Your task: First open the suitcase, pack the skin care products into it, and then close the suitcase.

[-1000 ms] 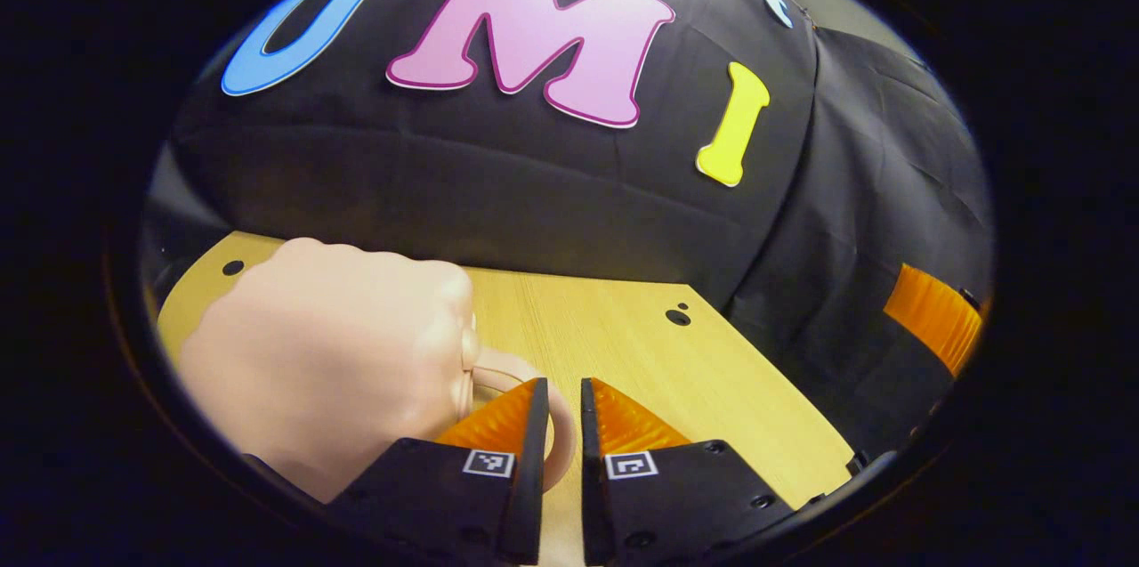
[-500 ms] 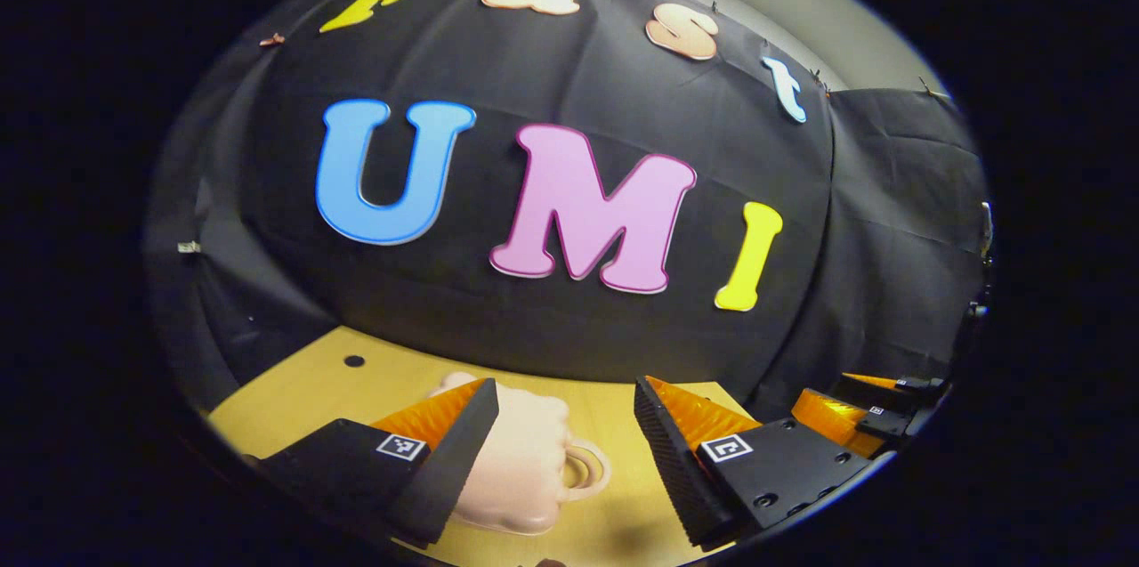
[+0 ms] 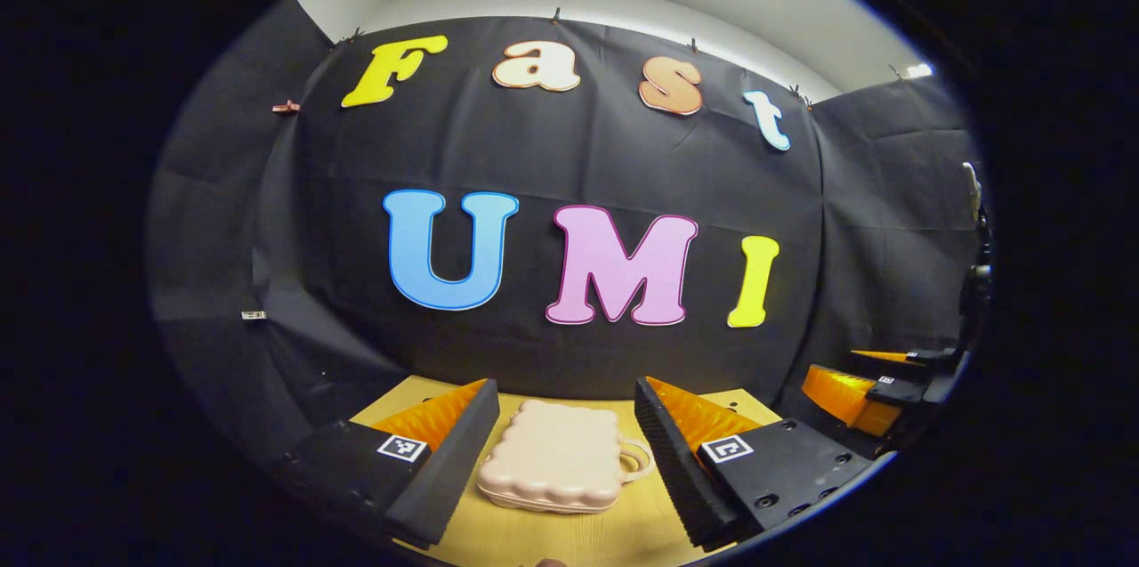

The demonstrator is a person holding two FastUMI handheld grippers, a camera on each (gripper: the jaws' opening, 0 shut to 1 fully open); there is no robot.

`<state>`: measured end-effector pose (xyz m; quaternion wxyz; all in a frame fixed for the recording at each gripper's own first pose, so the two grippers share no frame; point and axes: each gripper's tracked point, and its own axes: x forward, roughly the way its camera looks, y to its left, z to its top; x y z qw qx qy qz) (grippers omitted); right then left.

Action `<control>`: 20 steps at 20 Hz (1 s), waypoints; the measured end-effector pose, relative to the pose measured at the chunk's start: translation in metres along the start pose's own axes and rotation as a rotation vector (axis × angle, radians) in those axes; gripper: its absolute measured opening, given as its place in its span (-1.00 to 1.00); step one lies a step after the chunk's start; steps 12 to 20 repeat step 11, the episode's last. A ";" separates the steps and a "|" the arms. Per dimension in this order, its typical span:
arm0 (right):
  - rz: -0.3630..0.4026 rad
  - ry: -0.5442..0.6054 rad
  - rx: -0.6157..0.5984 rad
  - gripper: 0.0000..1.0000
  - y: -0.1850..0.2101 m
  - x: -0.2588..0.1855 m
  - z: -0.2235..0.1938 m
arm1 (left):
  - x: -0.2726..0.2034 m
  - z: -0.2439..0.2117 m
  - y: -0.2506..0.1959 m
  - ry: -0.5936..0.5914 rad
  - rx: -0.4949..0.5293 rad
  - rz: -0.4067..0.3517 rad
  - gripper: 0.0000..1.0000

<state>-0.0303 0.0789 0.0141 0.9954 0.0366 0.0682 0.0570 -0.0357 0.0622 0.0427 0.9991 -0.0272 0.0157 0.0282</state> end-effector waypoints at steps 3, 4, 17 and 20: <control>-0.001 -0.003 -0.004 0.92 0.007 -0.012 0.008 | -0.005 -0.002 -0.004 0.005 0.006 -0.034 0.92; 0.003 -0.011 -0.014 0.87 0.008 -0.015 0.011 | -0.004 0.001 -0.004 -0.003 0.006 -0.034 0.92; 0.075 -0.066 -0.010 0.92 0.014 -0.016 0.028 | -0.020 0.010 -0.018 -0.028 0.012 -0.007 0.92; 0.075 -0.066 -0.010 0.92 0.014 -0.016 0.028 | -0.020 0.010 -0.018 -0.028 0.012 -0.007 0.92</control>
